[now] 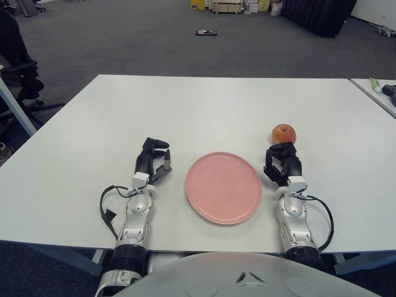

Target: Put the apple into the plate.

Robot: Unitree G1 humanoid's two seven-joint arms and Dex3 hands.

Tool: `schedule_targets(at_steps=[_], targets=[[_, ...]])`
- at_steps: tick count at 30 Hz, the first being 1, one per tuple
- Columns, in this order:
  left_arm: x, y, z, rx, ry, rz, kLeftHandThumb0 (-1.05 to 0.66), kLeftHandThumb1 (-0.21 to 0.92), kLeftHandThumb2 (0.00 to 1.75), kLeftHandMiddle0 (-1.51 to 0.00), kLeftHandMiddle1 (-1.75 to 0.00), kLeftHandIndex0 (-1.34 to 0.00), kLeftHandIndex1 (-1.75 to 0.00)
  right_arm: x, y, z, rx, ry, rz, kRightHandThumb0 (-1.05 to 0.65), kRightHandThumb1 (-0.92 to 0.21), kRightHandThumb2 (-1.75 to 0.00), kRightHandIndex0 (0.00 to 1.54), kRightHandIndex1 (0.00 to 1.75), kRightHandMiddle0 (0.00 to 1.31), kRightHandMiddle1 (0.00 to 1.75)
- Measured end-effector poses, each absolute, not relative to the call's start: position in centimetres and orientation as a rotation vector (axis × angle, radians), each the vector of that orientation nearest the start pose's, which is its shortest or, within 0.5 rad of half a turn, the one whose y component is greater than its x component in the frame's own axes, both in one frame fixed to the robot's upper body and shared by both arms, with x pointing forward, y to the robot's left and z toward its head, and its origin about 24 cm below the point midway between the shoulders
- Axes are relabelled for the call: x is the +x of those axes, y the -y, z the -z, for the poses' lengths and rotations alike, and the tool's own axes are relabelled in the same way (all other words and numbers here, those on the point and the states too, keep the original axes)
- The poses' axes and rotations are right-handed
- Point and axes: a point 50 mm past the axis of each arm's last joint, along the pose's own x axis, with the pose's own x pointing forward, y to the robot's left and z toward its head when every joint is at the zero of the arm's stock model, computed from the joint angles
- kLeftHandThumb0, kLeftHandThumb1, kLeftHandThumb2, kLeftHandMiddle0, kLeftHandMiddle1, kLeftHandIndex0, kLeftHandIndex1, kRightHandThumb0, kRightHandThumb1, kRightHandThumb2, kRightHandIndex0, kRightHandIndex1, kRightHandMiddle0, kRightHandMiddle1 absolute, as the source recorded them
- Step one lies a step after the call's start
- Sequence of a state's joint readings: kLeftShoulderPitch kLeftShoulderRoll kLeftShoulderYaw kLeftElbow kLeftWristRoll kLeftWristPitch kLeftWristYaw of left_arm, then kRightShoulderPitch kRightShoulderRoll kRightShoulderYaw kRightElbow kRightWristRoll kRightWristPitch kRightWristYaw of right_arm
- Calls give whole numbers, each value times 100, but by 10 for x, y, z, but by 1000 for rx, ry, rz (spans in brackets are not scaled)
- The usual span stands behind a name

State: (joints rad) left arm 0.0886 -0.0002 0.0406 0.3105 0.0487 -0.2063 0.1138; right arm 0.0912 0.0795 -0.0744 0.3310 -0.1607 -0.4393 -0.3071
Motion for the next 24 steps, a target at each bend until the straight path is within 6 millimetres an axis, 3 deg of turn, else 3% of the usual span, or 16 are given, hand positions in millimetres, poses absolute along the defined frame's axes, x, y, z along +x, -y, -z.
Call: schedule_targets(at_steps=[1,3,14,18,21,24], targets=[[219,-169,30,56,-189,-164,-38,67,87,-62,-175,-34,-175,217,162,12,-88,37,357,-44,-65,-98,7,123,4,132],[219,-168,29,56,-189,-164,-38,67,87,-61,-175,-34,-175,217,162,11,-99,48,367,-51,-59,-100,3,109,2,116],[220,-168,30,56,-190,-163,-38,67,87,-61,-175,-34,-175,219,159,0,-285,166,506,-66,-47,-92,0,50,0,64],[220,-168,30,55,-189,-163,-38,67,87,-62,-175,-34,-175,220,159,-3,-407,215,557,-72,-45,-91,0,14,0,34],[220,-168,30,55,-189,-163,-38,67,88,-62,-175,-35,-175,223,161,-5,-499,242,605,-77,-45,-88,0,5,0,13],[220,-168,30,55,-189,-164,-38,67,88,-61,-175,-35,-175,226,162,-9,-576,272,653,-81,-45,-85,0,1,0,4]])
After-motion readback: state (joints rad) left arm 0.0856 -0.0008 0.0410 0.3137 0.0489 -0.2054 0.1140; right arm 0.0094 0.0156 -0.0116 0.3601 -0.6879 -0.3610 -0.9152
